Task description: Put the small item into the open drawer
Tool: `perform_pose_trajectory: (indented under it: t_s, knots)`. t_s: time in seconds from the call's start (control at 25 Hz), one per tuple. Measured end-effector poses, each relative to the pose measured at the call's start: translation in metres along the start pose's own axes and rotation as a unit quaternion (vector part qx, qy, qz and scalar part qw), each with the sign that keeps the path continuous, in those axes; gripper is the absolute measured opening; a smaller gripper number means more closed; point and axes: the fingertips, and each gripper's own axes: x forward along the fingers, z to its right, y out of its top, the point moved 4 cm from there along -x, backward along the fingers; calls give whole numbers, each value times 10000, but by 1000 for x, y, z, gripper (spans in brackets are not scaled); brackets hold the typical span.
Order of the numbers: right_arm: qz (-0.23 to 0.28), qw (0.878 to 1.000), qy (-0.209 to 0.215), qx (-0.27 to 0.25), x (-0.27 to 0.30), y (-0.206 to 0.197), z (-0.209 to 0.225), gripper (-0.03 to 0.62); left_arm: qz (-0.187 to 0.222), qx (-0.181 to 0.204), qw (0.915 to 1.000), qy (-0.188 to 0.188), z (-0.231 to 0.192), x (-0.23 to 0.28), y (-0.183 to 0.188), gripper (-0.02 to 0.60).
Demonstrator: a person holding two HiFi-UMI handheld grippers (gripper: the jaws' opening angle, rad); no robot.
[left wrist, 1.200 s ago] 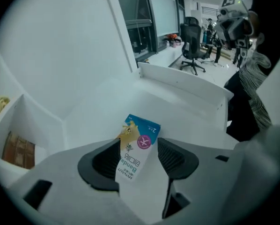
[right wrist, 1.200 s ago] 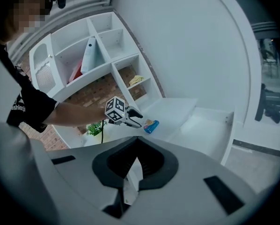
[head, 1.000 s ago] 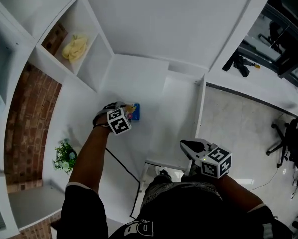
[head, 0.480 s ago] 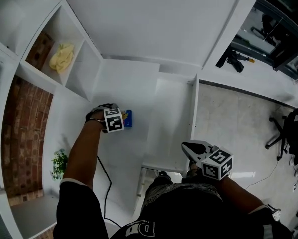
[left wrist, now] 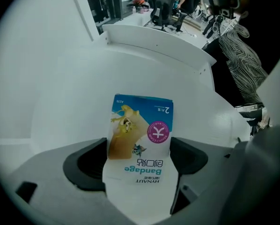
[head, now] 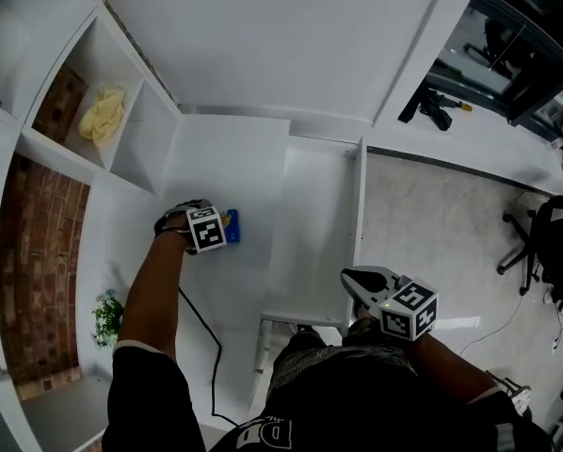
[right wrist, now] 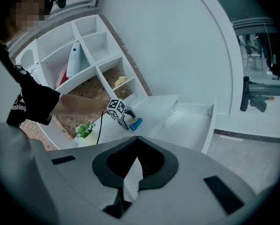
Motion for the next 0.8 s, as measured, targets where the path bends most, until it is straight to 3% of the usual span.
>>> perform_pose_trajectory:
  t_s: [0.2,0.4,0.8]
  knots:
    - [-17,10000,-11,39,-1,-3,0,5,-189,-16,9998,-115,-2,3,2,405]
    - [35,10000,-75,56,-8,-5,1,5,-88,5,9999,-85,-1,1,2,405]
    - [168,9998,-92,-72,-19,1,-3,5,83,-335,9981,515,9,-9,-3,403]
